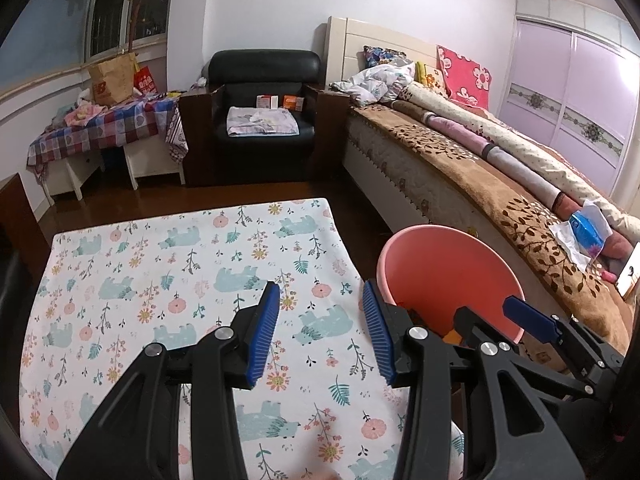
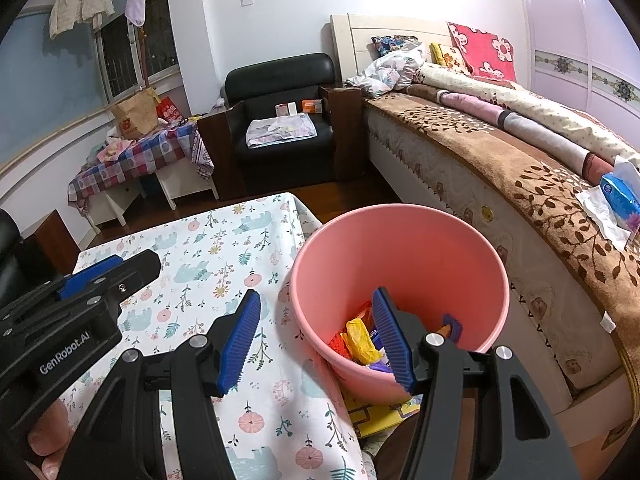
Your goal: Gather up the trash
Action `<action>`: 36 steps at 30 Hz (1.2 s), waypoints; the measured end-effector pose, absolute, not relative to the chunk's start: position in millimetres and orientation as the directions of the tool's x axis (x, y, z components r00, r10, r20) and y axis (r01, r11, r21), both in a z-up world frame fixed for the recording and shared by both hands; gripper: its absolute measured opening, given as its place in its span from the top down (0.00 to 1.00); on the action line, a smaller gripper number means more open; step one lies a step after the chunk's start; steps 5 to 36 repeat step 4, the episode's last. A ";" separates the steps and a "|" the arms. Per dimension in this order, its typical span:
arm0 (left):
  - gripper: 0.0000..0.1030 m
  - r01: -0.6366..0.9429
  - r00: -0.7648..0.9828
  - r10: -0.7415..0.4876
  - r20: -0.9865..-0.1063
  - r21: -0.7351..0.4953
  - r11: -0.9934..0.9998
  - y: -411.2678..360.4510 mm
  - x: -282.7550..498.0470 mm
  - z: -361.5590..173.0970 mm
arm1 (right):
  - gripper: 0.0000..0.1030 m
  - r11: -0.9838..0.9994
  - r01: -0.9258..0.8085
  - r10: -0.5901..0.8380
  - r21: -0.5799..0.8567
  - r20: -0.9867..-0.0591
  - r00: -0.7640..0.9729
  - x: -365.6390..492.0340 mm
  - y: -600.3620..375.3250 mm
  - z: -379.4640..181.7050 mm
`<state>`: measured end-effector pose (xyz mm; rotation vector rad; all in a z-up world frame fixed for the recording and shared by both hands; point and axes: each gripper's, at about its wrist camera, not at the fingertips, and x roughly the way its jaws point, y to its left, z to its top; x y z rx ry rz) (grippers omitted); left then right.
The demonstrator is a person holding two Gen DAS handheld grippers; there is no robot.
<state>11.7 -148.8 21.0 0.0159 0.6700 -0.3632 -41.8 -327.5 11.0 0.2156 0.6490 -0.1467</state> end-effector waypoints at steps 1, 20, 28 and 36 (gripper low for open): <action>0.58 0.330 0.725 -0.319 -0.610 -0.098 0.939 -148.4 10.7 20.6 | 0.44 0.968 0.199 -0.065 0.152 -0.613 0.787 -40.6 -326.1 10.1; 0.58 0.323 0.724 -0.308 -0.617 -0.092 0.942 -146.1 12.7 21.8 | 0.44 0.971 0.185 -0.055 0.152 -0.611 0.790 -41.0 -325.2 10.2; 0.58 0.323 0.724 -0.308 -0.617 -0.092 0.942 -146.1 12.7 21.8 | 0.44 0.971 0.185 -0.055 0.152 -0.611 0.790 -41.0 -325.2 10.2; 0.58 0.323 0.724 -0.308 -0.617 -0.092 0.942 -146.1 12.7 21.8 | 0.44 0.971 0.185 -0.055 0.152 -0.611 0.790 -41.0 -325.2 10.2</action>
